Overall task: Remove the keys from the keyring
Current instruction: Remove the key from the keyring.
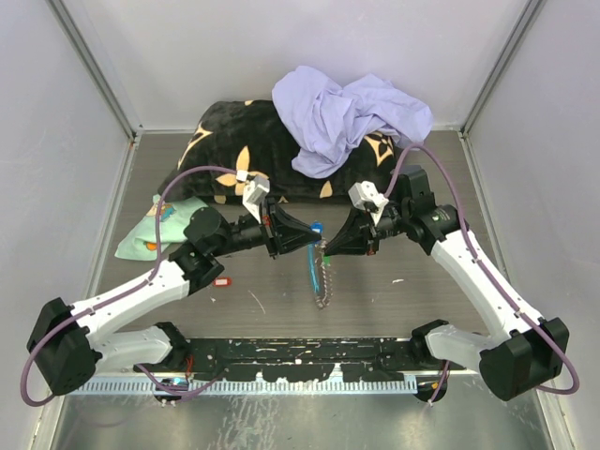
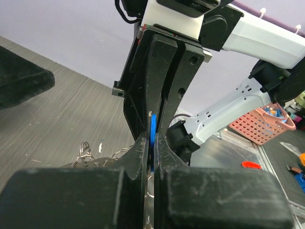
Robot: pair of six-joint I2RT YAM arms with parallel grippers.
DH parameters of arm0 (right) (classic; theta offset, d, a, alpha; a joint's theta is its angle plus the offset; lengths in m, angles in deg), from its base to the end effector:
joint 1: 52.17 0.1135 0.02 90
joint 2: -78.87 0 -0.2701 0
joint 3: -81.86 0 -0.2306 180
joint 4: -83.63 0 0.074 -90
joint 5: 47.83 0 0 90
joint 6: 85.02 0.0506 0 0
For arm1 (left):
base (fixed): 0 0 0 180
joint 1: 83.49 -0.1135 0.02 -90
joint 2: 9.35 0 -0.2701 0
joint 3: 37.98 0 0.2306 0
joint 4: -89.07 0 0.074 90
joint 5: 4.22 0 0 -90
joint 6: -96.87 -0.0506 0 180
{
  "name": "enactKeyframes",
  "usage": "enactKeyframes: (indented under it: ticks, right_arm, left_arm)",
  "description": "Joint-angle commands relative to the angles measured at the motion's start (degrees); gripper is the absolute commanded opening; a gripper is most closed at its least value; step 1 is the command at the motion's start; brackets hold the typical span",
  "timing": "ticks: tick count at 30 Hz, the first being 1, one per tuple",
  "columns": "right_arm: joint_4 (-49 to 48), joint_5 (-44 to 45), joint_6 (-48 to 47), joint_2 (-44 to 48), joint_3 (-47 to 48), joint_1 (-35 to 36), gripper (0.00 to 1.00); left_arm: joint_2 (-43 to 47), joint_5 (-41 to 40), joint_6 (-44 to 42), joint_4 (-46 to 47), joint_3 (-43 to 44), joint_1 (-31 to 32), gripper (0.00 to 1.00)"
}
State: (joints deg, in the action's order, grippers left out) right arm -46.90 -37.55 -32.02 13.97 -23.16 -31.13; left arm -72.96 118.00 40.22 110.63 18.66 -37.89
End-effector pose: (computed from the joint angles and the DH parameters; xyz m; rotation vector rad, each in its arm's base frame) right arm 0.1656 0.1171 0.3458 -1.4540 1.1960 1.3330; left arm 0.1500 -0.1917 0.3569 0.6859 1.3689 -1.4993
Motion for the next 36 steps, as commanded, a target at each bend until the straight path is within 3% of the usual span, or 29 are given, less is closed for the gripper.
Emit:
enactKeyframes:
  ticks: [1,9,15,22,29,36]
  right_arm:
    - [1.0,1.2,-3.5,-0.8,1.2,0.8,0.07]
    - [-4.9,-0.4,-6.9,-3.8,2.7,0.9,0.01]
    - [-14.0,4.1,0.5,-5.6,4.0,1.9,0.01]
    - [-37.9,6.6,23.5,-4.9,-1.7,2.6,0.01]
    - [-86.1,10.0,65.0,-4.5,-14.4,2.4,0.01]
    - [-88.0,13.4,72.1,-4.1,-14.4,1.8,0.01]
  left_arm:
    - [3.1,-0.2,-3.1,-3.0,7.9,-1.1,0.0]
    - [3.9,-1.3,-8.6,-11.0,12.5,-1.1,0.0]
    - [4.1,-7.5,-11.3,-12.7,13.4,-1.1,0.0]
    - [4.8,-11.5,-15.1,-13.4,13.7,-2.0,0.0]
    - [6.8,-13.9,-14.9,-10.4,12.1,-3.8,0.0]
    - [9.7,-16.2,-11.8,-3.4,6.4,-4.2,0.0]
